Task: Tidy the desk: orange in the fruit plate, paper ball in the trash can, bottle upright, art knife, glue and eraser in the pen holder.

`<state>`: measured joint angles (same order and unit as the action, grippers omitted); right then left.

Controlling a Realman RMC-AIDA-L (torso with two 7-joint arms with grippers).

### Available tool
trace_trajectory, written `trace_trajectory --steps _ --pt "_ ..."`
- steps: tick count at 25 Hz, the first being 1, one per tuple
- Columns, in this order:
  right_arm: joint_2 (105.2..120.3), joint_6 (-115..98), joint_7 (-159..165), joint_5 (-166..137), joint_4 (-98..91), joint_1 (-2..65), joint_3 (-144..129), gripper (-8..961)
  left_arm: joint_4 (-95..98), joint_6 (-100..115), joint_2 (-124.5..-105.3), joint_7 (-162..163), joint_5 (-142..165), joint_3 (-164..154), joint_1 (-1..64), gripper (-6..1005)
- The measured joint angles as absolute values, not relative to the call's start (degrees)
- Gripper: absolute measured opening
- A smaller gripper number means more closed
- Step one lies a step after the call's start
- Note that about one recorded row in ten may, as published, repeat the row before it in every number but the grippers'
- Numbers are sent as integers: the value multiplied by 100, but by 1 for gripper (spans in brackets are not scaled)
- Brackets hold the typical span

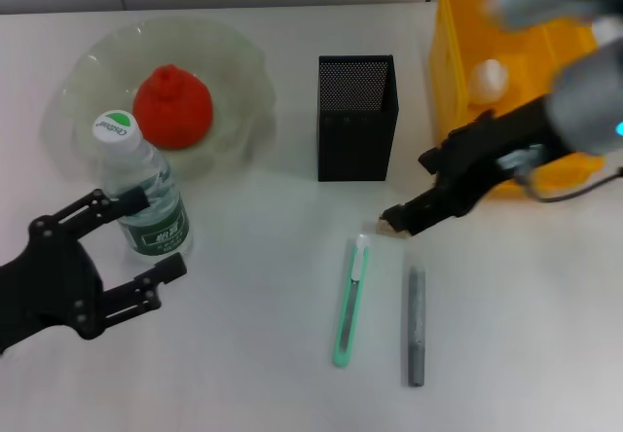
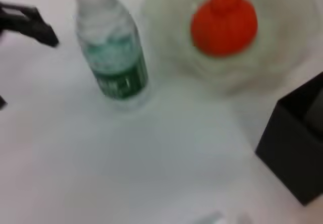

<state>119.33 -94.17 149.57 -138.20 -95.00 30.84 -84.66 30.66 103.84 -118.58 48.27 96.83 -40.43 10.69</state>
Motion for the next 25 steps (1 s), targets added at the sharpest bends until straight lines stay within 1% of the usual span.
trace_trajectory --steps 2,5,9,18,25 --pt "11948 -9335 15619 -14329 -9372 3417 -9102 852 3033 10363 -11857 4826 9711 -4043 1105 790" --pt "11957 -9175 16207 -14577 -9061 3745 -9657 851 2984 10315 -11857 4828 9757 -4044 1164 789" --pt "11965 -8896 16682 -14589 -8592 4022 -10065 851 2976 10253 -11856 4866 9788 -4043 1226 788" --pt "11988 -8233 16918 -14278 -7522 4309 -10313 851 2922 10204 -11852 4884 9814 -4043 1306 787" --pt "11988 -8043 16928 -14130 -7121 4367 -10435 846 2909 10174 -11847 4887 9817 -4043 1319 785"
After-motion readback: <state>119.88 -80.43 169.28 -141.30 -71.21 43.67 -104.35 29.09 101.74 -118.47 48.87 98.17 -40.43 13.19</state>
